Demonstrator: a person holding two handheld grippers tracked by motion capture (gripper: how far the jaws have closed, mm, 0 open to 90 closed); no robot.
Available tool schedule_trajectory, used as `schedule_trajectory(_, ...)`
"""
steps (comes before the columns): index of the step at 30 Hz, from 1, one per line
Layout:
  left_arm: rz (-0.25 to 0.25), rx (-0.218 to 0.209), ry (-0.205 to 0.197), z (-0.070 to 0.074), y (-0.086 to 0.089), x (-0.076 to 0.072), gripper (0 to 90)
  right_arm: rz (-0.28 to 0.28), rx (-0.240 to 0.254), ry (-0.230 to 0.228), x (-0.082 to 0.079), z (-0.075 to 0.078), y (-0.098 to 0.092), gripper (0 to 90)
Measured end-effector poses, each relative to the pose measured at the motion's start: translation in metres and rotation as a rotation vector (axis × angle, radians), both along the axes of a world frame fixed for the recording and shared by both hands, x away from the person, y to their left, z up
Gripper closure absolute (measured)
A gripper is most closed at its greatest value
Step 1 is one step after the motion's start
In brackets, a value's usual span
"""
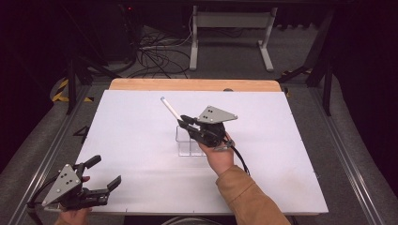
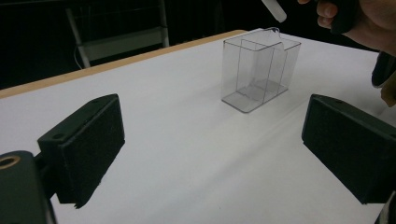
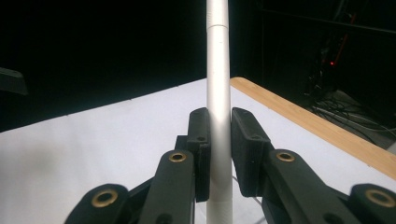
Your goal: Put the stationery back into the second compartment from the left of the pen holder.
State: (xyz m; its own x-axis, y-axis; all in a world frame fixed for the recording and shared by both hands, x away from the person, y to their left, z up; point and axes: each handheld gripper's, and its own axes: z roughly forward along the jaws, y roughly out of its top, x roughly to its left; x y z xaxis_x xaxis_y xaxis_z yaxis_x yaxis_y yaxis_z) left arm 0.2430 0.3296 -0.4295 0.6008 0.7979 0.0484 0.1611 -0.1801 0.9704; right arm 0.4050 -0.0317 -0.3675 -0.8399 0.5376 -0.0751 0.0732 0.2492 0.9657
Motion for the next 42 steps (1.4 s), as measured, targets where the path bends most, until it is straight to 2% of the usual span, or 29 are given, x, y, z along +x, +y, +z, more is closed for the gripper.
schedule_trajectory(3,0.0,0.004,0.001,0.0,0.0,0.0,6.8,-0.021,-0.006,0.001,0.003,-0.004,-0.005,78.8)
schedule_trajectory(14,-0.002,0.002,0.004,0.0,0.0,0.0,6.9,-0.067,0.022,0.035,0.011,-0.019,-0.019,78.8)
schedule_trajectory(19,-0.002,0.002,0.003,0.0,0.0,0.001,6.9,-0.1,0.012,0.044,0.012,-0.027,-0.02,78.8)
schedule_trajectory(29,-0.005,0.003,0.005,0.0,-0.001,0.001,7.0,-0.109,0.01,0.062,0.013,-0.042,-0.017,78.8)
schedule_trajectory(42,-0.005,0.001,0.007,0.0,-0.001,0.001,7.1,-0.107,0.003,0.078,0.01,-0.052,-0.016,78.7)
